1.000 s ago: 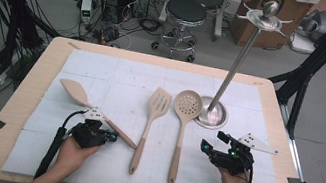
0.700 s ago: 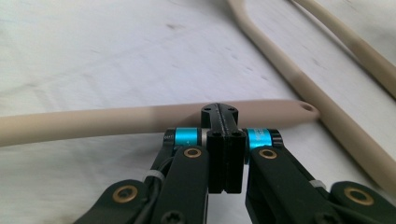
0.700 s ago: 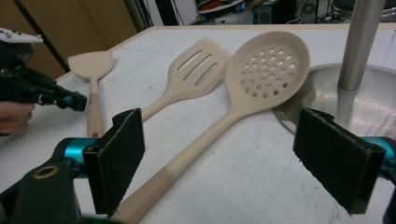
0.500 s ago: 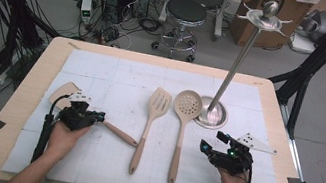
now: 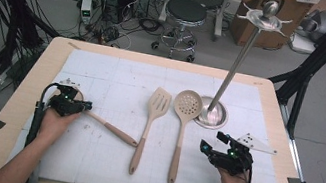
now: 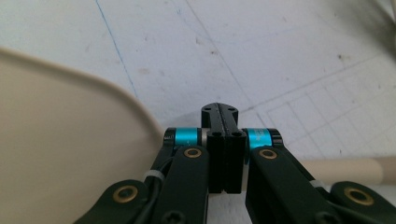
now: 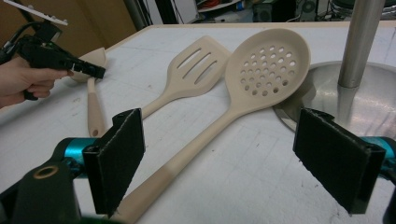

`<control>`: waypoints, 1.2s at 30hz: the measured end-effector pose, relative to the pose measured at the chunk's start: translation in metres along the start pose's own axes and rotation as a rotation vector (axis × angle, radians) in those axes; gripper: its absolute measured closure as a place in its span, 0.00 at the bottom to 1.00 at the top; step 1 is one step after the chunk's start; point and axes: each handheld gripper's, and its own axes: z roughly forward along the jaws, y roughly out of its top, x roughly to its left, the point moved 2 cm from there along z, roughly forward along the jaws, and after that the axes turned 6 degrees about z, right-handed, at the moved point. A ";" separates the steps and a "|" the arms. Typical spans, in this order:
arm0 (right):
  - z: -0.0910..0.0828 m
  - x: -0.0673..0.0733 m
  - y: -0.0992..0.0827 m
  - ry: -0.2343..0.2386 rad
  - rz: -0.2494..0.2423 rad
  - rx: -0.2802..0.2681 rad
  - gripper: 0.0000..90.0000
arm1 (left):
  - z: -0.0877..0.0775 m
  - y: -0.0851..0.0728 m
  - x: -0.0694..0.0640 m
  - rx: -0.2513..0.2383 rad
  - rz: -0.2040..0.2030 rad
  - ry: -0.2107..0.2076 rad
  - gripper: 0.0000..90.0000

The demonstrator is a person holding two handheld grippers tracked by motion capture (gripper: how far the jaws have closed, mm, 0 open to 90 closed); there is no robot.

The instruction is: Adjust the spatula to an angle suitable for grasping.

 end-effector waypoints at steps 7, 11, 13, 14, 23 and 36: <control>-0.003 0.000 0.000 -0.002 0.003 -0.009 0.18 | -0.027 -0.017 -0.006 -0.027 0.008 -0.027 1.00; -0.002 0.000 -0.001 -0.005 0.002 -0.003 0.18 | -0.041 -0.028 -0.008 -0.050 -0.003 -0.050 1.00; -0.002 0.002 0.000 -0.003 0.000 -0.002 0.18 | -0.043 -0.028 -0.011 -0.036 0.015 -0.041 1.00; -0.002 0.002 0.000 -0.004 -0.003 -0.001 0.18 | -0.043 -0.028 -0.011 -0.029 0.019 -0.039 1.00; -0.001 0.000 -0.002 -0.005 0.000 0.008 0.18 | -0.041 -0.030 -0.040 -0.069 0.043 -0.129 1.00; -0.003 0.000 -0.001 -0.006 0.001 0.000 0.18 | -0.011 -0.035 -0.151 0.022 0.232 -0.364 1.00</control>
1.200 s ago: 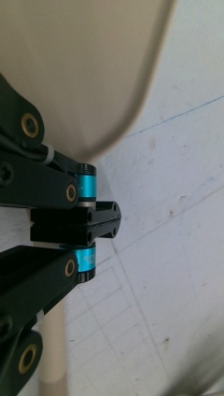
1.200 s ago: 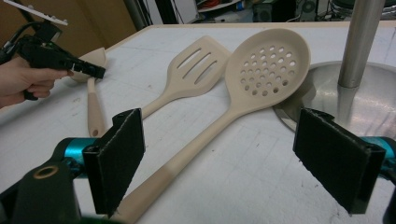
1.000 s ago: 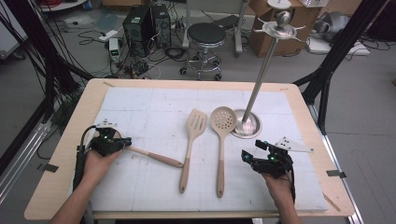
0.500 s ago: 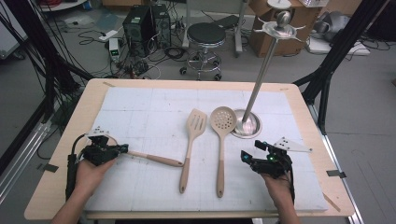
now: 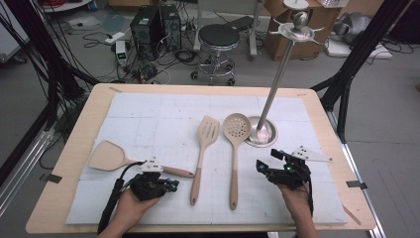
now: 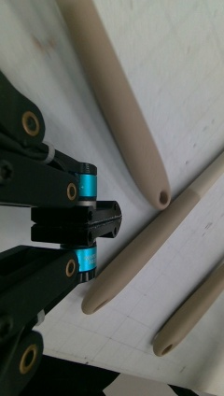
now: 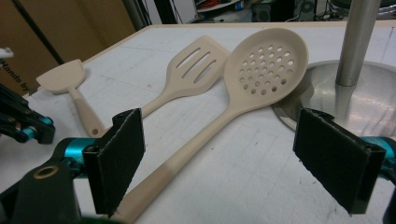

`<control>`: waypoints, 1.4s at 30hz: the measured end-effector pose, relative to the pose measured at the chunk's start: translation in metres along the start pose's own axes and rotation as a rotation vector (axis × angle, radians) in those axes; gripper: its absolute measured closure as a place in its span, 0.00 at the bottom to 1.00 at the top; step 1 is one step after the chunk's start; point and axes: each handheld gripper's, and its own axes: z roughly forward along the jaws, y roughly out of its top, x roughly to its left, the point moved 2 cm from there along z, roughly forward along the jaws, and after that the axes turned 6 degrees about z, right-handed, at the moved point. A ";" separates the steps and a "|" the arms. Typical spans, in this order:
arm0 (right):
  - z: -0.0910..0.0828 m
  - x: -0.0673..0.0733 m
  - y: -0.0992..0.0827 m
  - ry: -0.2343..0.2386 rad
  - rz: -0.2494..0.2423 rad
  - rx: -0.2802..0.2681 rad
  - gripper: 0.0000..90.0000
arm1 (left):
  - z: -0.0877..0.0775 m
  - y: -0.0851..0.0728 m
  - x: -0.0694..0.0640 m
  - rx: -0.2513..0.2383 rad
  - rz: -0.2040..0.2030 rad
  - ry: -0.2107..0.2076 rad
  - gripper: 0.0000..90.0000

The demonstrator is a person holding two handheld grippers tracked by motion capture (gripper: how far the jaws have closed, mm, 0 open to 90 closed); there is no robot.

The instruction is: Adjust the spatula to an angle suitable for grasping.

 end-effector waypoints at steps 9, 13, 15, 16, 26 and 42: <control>-0.002 -0.003 0.000 -0.001 0.010 -0.010 0.18 | 0.033 0.012 0.002 -0.011 -0.016 0.049 1.00; 0.000 -0.001 0.000 -0.001 0.003 -0.003 0.18 | 0.040 0.019 0.004 -0.017 -0.025 0.080 1.00; 0.001 -0.001 0.000 -0.002 0.004 0.000 0.18 | 0.046 0.024 0.004 -0.015 -0.021 0.092 1.00; 0.001 -0.001 0.000 -0.002 0.004 0.000 0.18 | 0.048 0.026 0.004 -0.016 -0.019 0.096 1.00; 0.001 -0.001 0.002 0.006 0.005 -0.007 0.18 | 0.061 0.043 0.025 -0.032 -0.031 0.180 1.00; -0.003 -0.002 0.001 -0.004 0.008 -0.012 0.18 | 0.055 0.052 0.057 -0.063 -0.126 0.214 1.00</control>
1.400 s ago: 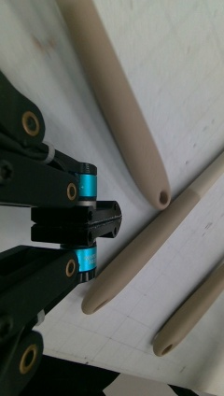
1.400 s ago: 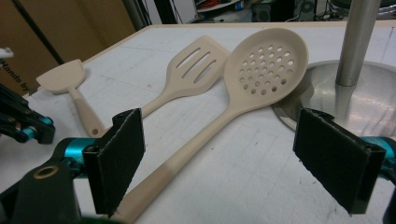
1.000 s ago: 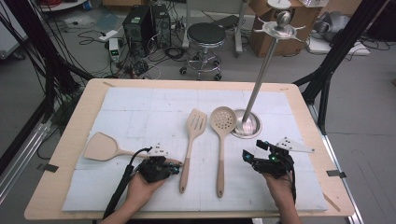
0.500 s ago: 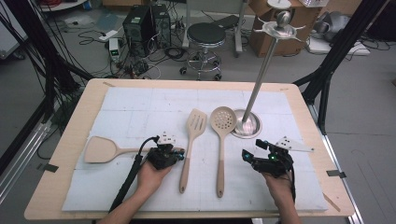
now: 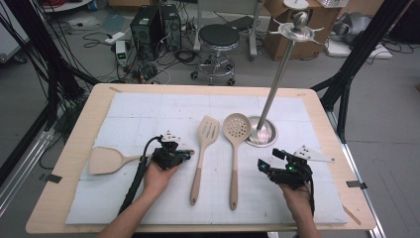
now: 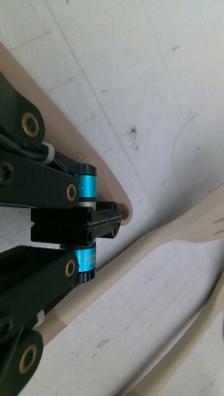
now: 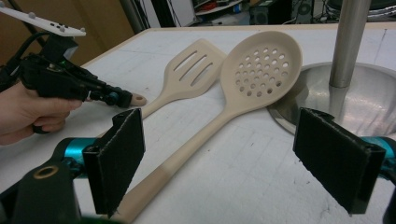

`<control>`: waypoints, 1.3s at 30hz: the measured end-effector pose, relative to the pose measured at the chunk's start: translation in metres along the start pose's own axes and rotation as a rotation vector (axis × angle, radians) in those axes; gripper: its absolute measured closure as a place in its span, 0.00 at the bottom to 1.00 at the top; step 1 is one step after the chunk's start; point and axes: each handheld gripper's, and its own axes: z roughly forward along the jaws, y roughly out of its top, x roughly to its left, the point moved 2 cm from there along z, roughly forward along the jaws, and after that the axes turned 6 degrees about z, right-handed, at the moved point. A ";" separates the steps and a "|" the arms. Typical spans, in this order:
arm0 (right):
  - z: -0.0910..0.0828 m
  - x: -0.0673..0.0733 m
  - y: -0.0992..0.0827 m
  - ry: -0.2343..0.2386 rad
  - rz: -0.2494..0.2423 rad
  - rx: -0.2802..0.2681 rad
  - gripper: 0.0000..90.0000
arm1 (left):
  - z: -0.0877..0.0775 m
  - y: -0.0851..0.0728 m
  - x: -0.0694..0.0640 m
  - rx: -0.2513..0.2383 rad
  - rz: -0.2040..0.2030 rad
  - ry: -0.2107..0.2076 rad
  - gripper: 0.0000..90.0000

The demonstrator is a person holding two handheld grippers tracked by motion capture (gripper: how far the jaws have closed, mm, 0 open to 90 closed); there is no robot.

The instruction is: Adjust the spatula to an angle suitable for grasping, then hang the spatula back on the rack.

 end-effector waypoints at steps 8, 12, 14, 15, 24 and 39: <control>0.010 -0.003 0.003 0.010 0.025 0.006 0.18 | -0.047 -0.009 0.036 -0.054 -0.077 -0.080 1.00; 0.013 0.003 0.001 0.005 -0.012 0.030 0.18 | -0.064 -0.015 0.053 -0.058 -0.041 -0.136 0.67; 0.012 0.003 0.001 0.005 -0.009 0.029 0.18 | -0.070 -0.017 0.057 -0.062 -0.040 -0.153 0.63; 0.010 0.002 0.000 0.000 -0.007 0.030 0.18 | -0.072 -0.017 0.059 -0.065 -0.039 -0.157 0.59; 0.008 -0.002 -0.001 -0.008 0.008 0.022 0.18 | -0.085 -0.023 0.075 -0.061 -0.047 -0.144 0.48; 0.009 -0.001 -0.003 -0.009 0.007 0.033 0.18 | -0.096 -0.033 0.093 -0.030 -0.040 -0.113 0.50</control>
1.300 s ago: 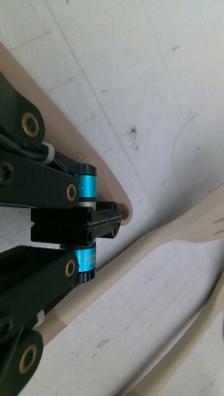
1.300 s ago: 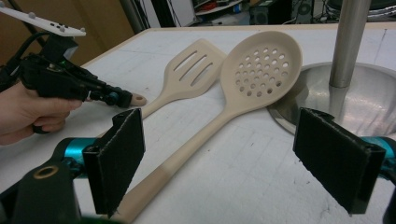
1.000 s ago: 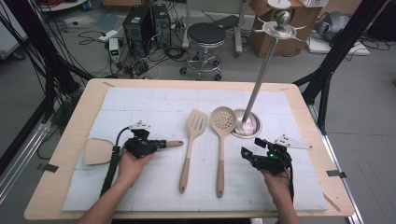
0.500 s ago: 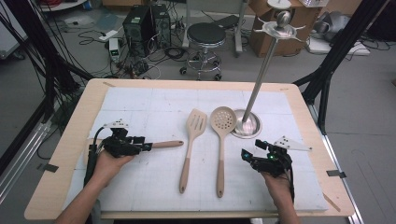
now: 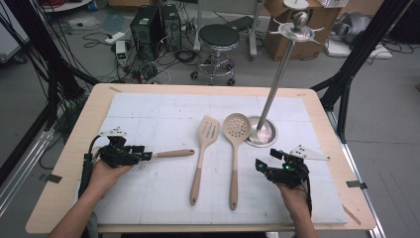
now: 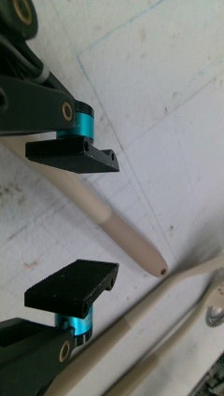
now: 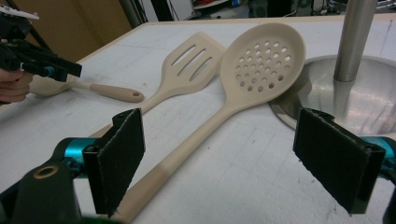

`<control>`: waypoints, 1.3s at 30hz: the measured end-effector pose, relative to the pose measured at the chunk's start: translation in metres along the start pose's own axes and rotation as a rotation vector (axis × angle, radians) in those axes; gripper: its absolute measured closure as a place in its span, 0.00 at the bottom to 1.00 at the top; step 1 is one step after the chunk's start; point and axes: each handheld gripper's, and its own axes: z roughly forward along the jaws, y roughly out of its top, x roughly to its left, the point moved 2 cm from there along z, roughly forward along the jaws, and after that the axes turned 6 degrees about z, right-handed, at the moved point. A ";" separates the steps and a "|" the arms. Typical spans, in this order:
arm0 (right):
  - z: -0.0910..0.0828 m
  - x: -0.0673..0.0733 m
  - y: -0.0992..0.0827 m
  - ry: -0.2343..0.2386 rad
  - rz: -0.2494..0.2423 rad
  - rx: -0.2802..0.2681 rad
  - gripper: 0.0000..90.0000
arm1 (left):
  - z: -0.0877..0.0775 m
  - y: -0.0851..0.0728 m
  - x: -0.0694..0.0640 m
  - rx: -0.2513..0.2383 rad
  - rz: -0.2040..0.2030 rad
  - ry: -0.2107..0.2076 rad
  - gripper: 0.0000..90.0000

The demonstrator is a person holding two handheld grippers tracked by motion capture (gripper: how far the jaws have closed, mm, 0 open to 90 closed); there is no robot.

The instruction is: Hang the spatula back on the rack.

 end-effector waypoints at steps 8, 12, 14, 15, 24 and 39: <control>0.002 0.000 0.000 -0.004 -0.002 0.001 0.18 | 0.003 -0.007 0.005 0.060 0.034 0.026 0.50; 0.003 0.001 0.000 -0.002 -0.004 0.010 0.18 | 0.005 -0.009 0.009 0.083 0.043 0.040 0.52; 0.003 0.001 0.000 -0.004 -0.002 0.009 0.18 | 0.006 -0.010 0.009 0.090 0.047 0.044 0.52; 0.002 0.001 0.000 -0.003 -0.002 0.007 0.18 | 0.006 -0.010 0.010 0.097 0.050 0.045 0.52; -0.001 0.000 -0.001 -0.008 0.003 0.004 0.18 | 0.011 -0.010 0.004 0.140 0.157 0.102 0.55; -0.004 -0.001 -0.001 -0.011 0.000 -0.008 0.18 | 0.015 -0.002 -0.012 0.228 0.264 0.125 0.72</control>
